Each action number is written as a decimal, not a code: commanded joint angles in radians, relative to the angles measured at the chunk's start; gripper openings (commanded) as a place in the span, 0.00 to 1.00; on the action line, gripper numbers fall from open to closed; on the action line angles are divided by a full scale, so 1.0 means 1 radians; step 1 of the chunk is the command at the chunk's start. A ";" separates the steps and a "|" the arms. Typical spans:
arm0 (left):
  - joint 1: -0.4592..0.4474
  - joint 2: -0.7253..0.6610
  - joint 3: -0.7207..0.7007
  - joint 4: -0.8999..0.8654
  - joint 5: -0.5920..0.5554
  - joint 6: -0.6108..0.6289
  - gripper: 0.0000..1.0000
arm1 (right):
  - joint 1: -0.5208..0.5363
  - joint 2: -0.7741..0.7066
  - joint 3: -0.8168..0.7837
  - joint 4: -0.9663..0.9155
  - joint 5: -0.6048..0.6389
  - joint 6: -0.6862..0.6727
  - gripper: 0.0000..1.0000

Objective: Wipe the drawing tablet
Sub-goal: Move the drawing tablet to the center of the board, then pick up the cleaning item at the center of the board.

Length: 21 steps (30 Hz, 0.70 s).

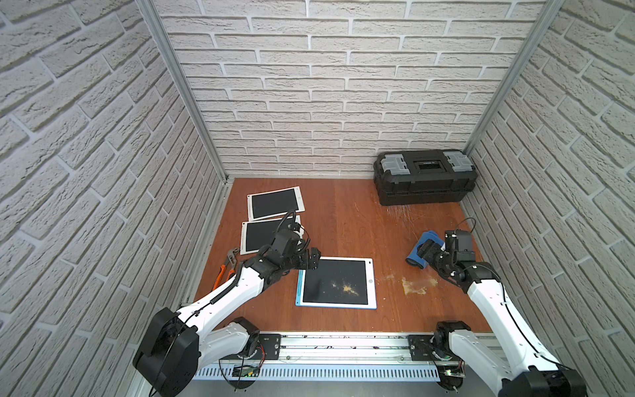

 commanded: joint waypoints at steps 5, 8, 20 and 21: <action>-0.009 0.083 0.006 0.079 0.037 0.014 0.98 | -0.145 0.218 -0.065 0.204 -0.085 0.058 0.77; -0.012 0.112 0.006 0.111 0.052 0.015 0.98 | -0.148 0.298 -0.012 0.195 -0.096 0.039 0.77; -0.009 0.211 0.032 0.158 0.064 0.053 0.98 | -0.143 0.494 0.120 0.260 -0.186 0.001 0.73; -0.009 0.217 0.033 0.162 0.066 0.053 0.98 | -0.142 0.503 0.133 0.260 -0.189 -0.004 0.73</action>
